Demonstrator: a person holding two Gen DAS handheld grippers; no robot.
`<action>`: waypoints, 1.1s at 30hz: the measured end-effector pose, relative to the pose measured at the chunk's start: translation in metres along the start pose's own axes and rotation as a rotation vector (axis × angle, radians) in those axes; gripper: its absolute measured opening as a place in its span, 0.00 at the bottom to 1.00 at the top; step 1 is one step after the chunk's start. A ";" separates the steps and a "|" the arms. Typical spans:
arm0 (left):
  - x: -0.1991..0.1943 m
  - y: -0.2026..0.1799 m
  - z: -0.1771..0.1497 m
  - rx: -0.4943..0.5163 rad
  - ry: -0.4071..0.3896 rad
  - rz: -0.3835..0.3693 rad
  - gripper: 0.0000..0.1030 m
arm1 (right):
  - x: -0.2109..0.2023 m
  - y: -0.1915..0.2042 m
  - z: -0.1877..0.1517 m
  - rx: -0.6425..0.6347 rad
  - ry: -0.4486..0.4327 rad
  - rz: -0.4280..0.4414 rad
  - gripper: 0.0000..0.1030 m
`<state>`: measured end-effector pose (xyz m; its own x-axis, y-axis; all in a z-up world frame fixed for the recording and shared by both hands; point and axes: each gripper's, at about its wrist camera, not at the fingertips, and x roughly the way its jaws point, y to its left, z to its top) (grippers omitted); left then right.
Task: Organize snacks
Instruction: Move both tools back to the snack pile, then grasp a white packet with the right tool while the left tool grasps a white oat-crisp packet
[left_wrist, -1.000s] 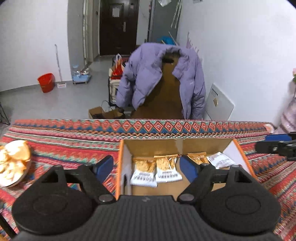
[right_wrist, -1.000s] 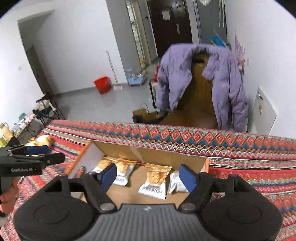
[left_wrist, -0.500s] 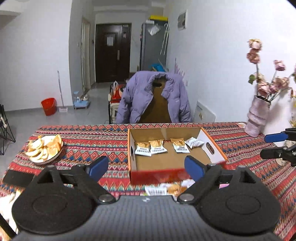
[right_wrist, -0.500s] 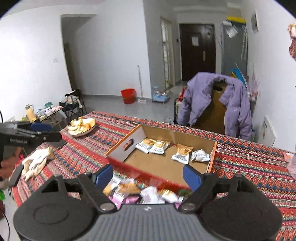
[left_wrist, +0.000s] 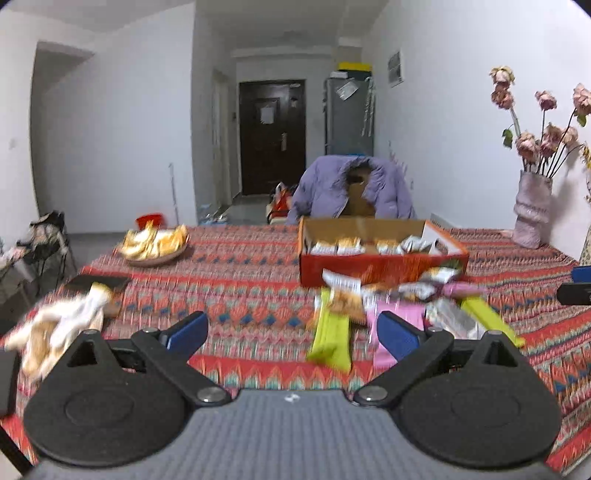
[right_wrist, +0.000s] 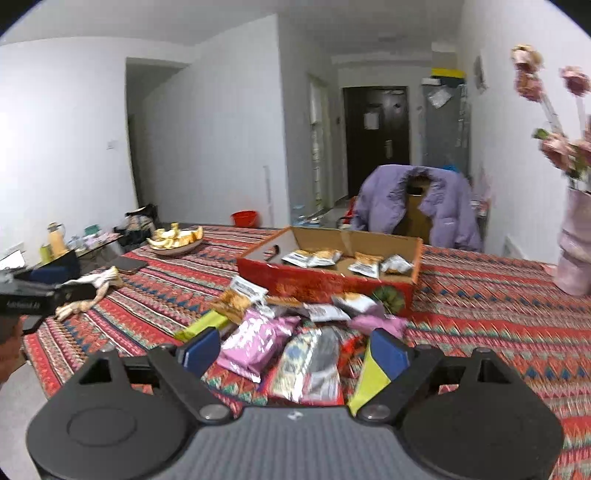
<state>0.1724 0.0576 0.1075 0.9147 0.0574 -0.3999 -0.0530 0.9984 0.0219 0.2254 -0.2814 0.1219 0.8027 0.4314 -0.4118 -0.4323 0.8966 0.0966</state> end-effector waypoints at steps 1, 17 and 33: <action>-0.001 0.000 -0.008 -0.007 0.013 -0.001 0.97 | -0.004 0.002 -0.009 0.011 -0.007 -0.023 0.86; 0.053 -0.023 -0.017 0.051 0.108 -0.042 0.97 | 0.019 -0.006 -0.056 0.091 0.084 -0.124 0.86; 0.193 -0.051 0.020 0.092 0.134 -0.072 0.73 | 0.130 -0.037 -0.015 0.077 0.133 -0.116 0.83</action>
<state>0.3594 0.0176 0.0479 0.8529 -0.0084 -0.5220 0.0530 0.9961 0.0706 0.3395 -0.2602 0.0509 0.7818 0.3125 -0.5396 -0.3034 0.9466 0.1085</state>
